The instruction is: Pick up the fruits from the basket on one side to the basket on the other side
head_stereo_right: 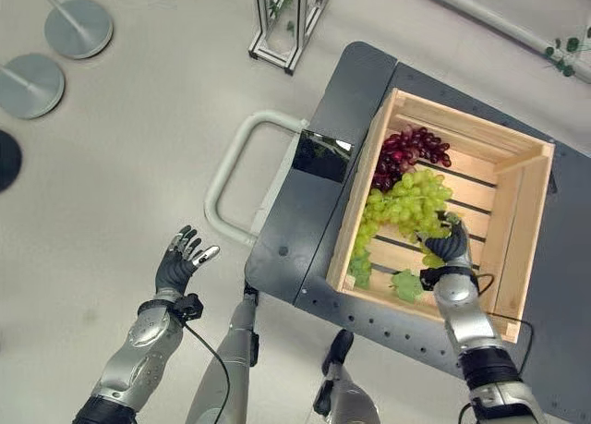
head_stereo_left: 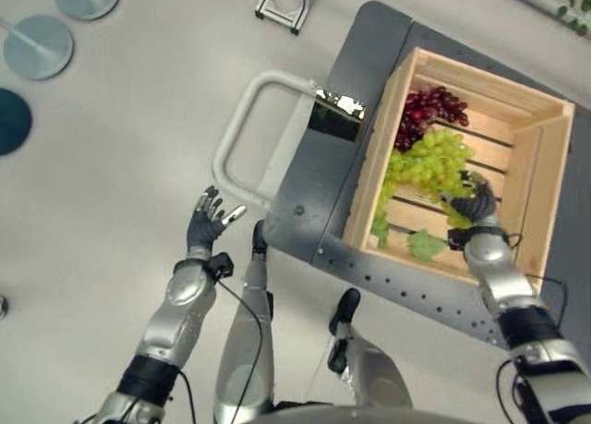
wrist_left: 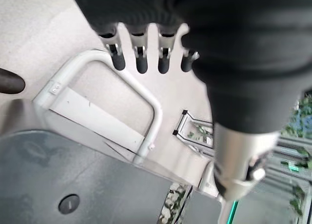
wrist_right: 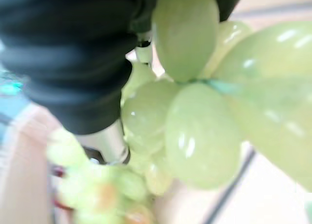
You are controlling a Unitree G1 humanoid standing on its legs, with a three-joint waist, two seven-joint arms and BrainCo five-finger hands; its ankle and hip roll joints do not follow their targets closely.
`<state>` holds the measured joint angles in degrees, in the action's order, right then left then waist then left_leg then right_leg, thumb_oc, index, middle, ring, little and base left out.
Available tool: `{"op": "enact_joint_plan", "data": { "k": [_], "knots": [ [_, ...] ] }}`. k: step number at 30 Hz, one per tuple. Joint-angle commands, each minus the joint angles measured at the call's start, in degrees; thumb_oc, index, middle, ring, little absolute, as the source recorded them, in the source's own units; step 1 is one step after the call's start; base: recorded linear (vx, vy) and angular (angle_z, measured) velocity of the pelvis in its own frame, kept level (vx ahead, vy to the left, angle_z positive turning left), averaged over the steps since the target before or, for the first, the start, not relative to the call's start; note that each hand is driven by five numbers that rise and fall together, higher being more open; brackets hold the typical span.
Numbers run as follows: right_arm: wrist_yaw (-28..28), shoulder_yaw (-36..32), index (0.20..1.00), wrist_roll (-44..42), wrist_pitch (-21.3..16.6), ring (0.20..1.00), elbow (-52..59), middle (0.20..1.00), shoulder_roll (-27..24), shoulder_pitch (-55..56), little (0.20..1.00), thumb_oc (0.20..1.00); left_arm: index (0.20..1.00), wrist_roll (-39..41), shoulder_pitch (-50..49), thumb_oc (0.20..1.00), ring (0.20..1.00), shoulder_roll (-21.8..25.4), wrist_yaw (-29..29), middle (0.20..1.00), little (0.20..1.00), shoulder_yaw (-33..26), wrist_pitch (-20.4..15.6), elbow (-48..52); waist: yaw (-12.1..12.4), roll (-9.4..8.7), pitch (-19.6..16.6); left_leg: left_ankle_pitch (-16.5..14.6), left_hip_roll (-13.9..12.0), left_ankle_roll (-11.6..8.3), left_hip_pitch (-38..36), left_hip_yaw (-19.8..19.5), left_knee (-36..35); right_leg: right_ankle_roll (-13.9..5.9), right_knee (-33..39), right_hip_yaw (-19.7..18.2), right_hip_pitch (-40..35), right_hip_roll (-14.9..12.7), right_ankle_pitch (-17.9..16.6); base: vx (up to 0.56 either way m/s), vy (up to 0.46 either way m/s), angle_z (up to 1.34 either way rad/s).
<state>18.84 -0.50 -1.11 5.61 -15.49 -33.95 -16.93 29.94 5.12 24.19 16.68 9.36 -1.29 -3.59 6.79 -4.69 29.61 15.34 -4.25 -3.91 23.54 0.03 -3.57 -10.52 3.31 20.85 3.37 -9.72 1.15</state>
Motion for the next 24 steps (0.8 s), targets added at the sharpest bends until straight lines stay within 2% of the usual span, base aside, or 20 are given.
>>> {"op": "enact_joint_plan", "data": {
  "k": [1,7,8,10,14,15,20,24],
  "knots": [
    [-2.13,-2.32,0.200,1.87,-2.78,0.200,1.68,0.200,-4.27,-3.21,0.200,0.200,1.000,-4.47,-1.32,1.000,1.000,1.46,-2.55,1.000,1.000,-3.64,-0.67,2.18,-1.21,-3.79,-2.69,-10.21,2.34,1.10,-6.43,1.53,0.20,-1.47,-2.26,-4.43,8.27,-4.16,-6.53,0.00,0.007,-0.05],
    [-11.92,-2.32,0.200,3.74,-1.80,0.200,6.24,0.200,-18.55,-4.07,0.200,0.200,1.000,-10.26,-2.90,1.000,1.000,5.91,-7.92,1.000,1.000,-5.12,0.74,3.25,-2.26,-5.17,-6.75,-11.88,3.01,1.46,-9.55,2.62,0.48,-2.14,-2.66,-5.07,6.37,-5.10,-6.41,0.01,0.009,-0.08],
    [-11.95,-2.30,0.200,3.70,-1.80,0.200,6.20,0.200,-18.64,-4.19,0.200,0.200,1.000,-10.29,-2.85,1.000,1.000,5.83,-7.94,1.000,1.000,-5.17,0.75,3.28,-2.32,-5.16,-6.76,-11.58,3.11,1.55,-9.27,2.64,0.53,-2.13,-2.58,-5.09,6.58,-5.19,-6.73,0.01,0.010,-0.06],
    [-16.26,0.20,0.200,5.81,-1.08,0.200,7.94,0.200,-26.11,-6.43,0.200,0.200,1.000,-12.64,-2.85,1.000,1.000,8.07,-9.38,1.000,1.000,-5.46,1.08,4.27,-2.38,-5.63,-8.53,-12.37,3.12,1.40,-10.79,2.82,0.54,-2.37,-2.88,-5.24,5.56,-5.40,-6.32,0.03,-0.005,-0.05],
    [-20.41,6.41,0.200,5.23,-0.59,0.200,8.45,0.200,-33.58,-12.62,0.200,0.200,1.000,-15.50,-1.53,1.000,1.000,11.51,-11.36,1.000,1.000,-4.52,1.34,5.81,-2.47,-6.10,-10.63,-12.55,3.34,1.36,-11.80,3.17,0.89,-2.64,-3.04,-5.31,4.67,-5.84,-6.60,0.03,-0.007,-0.12],
    [-21.83,9.86,0.200,5.05,-0.37,0.200,8.61,0.200,-35.91,-16.07,0.200,0.200,1.000,-15.70,-0.72,1.000,1.000,12.69,-11.82,1.000,1.000,-3.86,1.33,6.29,-2.53,-6.28,-11.81,-12.79,3.37,1.31,-12.45,3.31,0.96,-2.73,-3.14,-5.48,4.29,-5.89,-6.50,0.02,-0.004,-0.07],
    [-22.99,16.97,0.200,3.26,-0.37,0.200,8.02,0.200,-37.82,-24.15,0.200,0.200,1.000,-15.13,1.06,1.000,1.000,13.14,-12.06,1.000,1.000,-2.86,1.11,6.79,-2.88,-6.45,-13.64,-13.01,3.19,1.22,-13.13,3.42,1.06,-2.85,-3.42,-5.58,3.85,-6.05,-6.46,0.00,-0.002,0.01],
    [-22.55,16.23,0.200,2.48,-0.59,0.200,8.01,0.200,-37.32,-24.01,0.200,0.200,1.000,-14.59,0.95,1.000,1.000,11.83,-11.34,1.000,1.000,-3.62,0.90,6.91,-3.12,-6.47,-14.25,-12.99,3.10,1.27,-12.98,3.42,1.18,-2.80,-3.44,-5.61,4.03,-6.07,-6.56,0.00,0.000,0.00]
  ]
}}
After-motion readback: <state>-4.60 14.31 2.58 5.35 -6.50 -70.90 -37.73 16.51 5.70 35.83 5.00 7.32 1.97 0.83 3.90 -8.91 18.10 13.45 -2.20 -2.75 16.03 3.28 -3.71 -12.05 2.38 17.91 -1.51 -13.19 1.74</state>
